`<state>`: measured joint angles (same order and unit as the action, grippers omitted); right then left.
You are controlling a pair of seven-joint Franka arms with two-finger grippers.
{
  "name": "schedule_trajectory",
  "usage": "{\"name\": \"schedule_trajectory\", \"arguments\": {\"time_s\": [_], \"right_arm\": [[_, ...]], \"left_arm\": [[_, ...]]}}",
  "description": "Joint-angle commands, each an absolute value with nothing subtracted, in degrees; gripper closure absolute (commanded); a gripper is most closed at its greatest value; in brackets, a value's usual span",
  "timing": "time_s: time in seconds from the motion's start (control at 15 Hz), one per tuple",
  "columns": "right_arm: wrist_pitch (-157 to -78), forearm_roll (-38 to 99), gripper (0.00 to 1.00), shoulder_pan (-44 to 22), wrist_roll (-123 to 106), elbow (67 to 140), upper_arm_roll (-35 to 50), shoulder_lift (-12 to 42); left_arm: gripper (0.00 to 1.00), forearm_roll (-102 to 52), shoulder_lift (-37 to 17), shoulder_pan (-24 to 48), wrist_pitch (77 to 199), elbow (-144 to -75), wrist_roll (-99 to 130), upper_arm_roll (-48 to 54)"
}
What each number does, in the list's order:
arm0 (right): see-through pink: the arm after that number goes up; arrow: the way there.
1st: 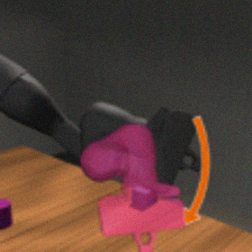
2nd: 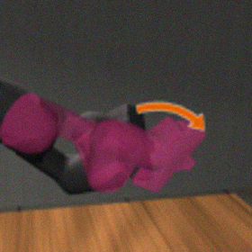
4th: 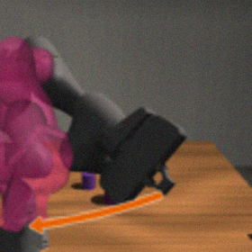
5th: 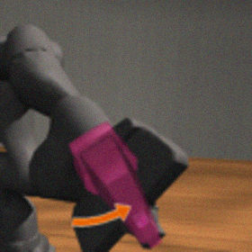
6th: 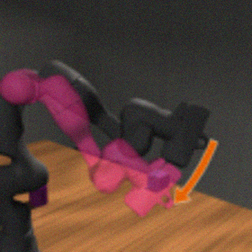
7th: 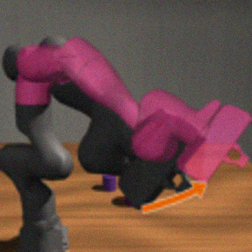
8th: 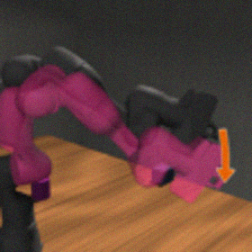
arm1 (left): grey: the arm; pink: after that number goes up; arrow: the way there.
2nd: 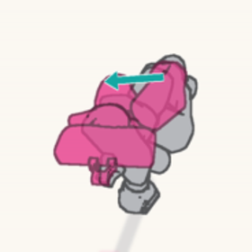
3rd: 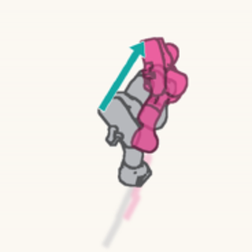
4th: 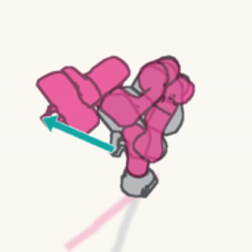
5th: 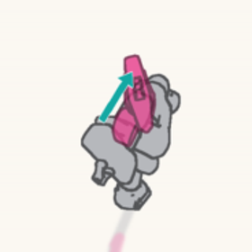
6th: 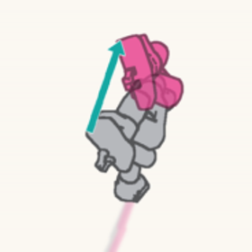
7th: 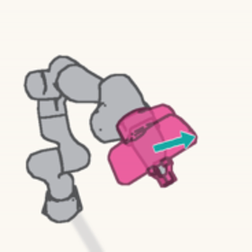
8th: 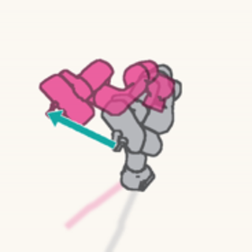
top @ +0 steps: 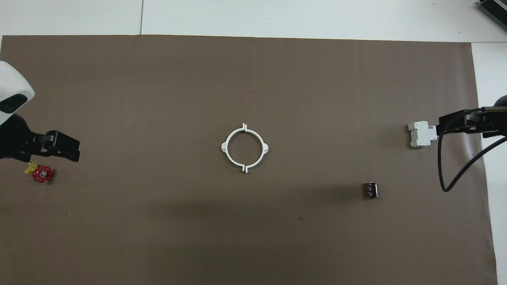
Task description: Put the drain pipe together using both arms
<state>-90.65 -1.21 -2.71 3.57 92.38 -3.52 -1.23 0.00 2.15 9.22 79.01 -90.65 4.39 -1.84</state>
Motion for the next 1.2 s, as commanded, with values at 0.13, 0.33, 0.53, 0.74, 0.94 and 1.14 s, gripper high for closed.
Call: {"name": "schedule_trajectory", "arguments": {"time_s": [0.13,0.33,0.53,0.74,0.94,1.14], "right_arm": [[-91.1,-1.1,0.00,-2.4,3.7,93.1,-3.3,-1.8],[-91.1,-1.1,0.00,-2.4,3.7,93.1,-3.3,-1.8],[-91.1,-0.9,0.00,-1.8,3.7,93.2,-3.6,-1.8],[-91.8,-1.0,0.00,-2.1,-1.3,93.2,-3.5,-1.8],[-94.6,-0.8,0.00,-2.5,-4.0,93.2,-3.4,-1.6],[-94.9,-0.8,0.00,-2.5,-3.8,93.2,-3.4,-1.6]], "left_arm": [[0.00,-1.1,2.5,8.4,79.8,-91.1,3.7,-1.8],[0.00,-1.1,2.5,8.4,79.9,-91.1,3.8,-1.8],[0.00,-1.1,2.6,8.4,80.8,-91.7,3.8,-1.8],[0.00,-0.8,2.6,8.6,80.9,-91.6,3.9,-1.8],[0.00,-0.6,2.6,8.5,82.1,-91.1,3.8,-1.9],[0.00,-0.6,2.6,8.5,83.8,-91.1,3.6,-1.9]]}}
